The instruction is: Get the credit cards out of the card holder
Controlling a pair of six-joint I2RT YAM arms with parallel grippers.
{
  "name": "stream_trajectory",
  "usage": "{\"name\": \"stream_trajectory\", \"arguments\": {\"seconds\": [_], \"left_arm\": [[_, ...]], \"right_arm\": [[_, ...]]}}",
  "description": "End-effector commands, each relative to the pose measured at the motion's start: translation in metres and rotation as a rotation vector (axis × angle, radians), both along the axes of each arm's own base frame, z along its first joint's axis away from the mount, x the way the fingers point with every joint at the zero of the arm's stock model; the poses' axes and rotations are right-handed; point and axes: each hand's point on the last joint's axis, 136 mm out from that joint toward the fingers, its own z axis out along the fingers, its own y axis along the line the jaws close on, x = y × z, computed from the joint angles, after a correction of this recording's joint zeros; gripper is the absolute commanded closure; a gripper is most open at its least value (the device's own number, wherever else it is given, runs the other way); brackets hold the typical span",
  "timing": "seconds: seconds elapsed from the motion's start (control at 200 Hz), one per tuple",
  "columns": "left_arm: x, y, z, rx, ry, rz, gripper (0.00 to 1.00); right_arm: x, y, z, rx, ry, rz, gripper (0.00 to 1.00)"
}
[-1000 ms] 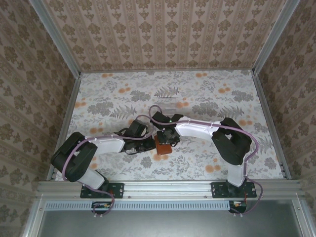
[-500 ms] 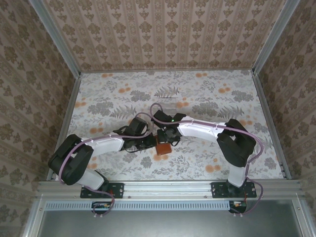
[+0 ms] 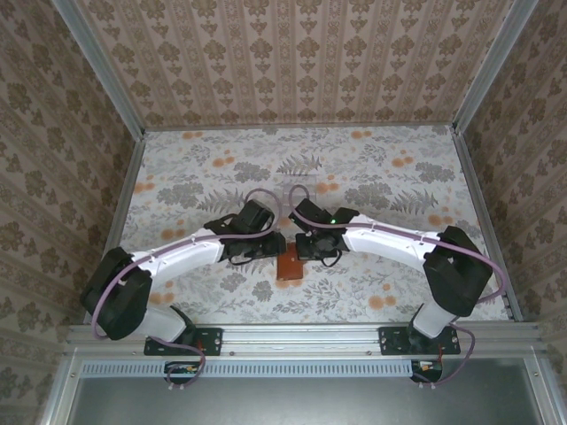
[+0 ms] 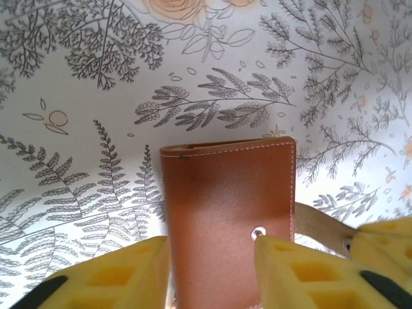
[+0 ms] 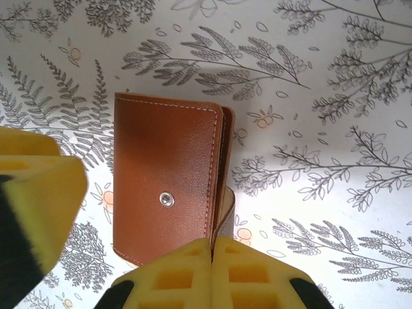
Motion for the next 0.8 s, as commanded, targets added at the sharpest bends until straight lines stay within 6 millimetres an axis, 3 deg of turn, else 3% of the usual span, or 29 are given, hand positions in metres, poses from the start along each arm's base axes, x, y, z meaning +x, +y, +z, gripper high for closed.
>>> {"name": "stream_trajectory", "arguments": {"seconds": [0.0, 0.4, 0.61, 0.72, 0.795], "left_arm": [[-0.005, 0.010, -0.003, 0.138, -0.001, -0.025, 0.52], [-0.017, -0.031, -0.010, 0.284, 0.022, -0.141, 0.33], [-0.020, -0.046, -0.017, 0.380, 0.033, -0.184, 0.21], [-0.021, -0.053, -0.020, 0.404, 0.042, -0.199, 0.02], [-0.022, -0.056, -0.024, 0.415, 0.052, -0.202, 0.00]], "right_arm": [[-0.006, -0.008, -0.004, 0.036, 0.026, -0.030, 0.93], [-0.018, -0.054, -0.040, 0.049, 0.046, -0.114, 0.91], [-0.018, -0.055, -0.049, 0.180, 0.071, -0.153, 0.91], [-0.018, -0.054, -0.051, 0.228, 0.082, -0.167, 0.91], [-0.018, -0.053, -0.054, 0.261, 0.095, -0.180, 0.92]]}}
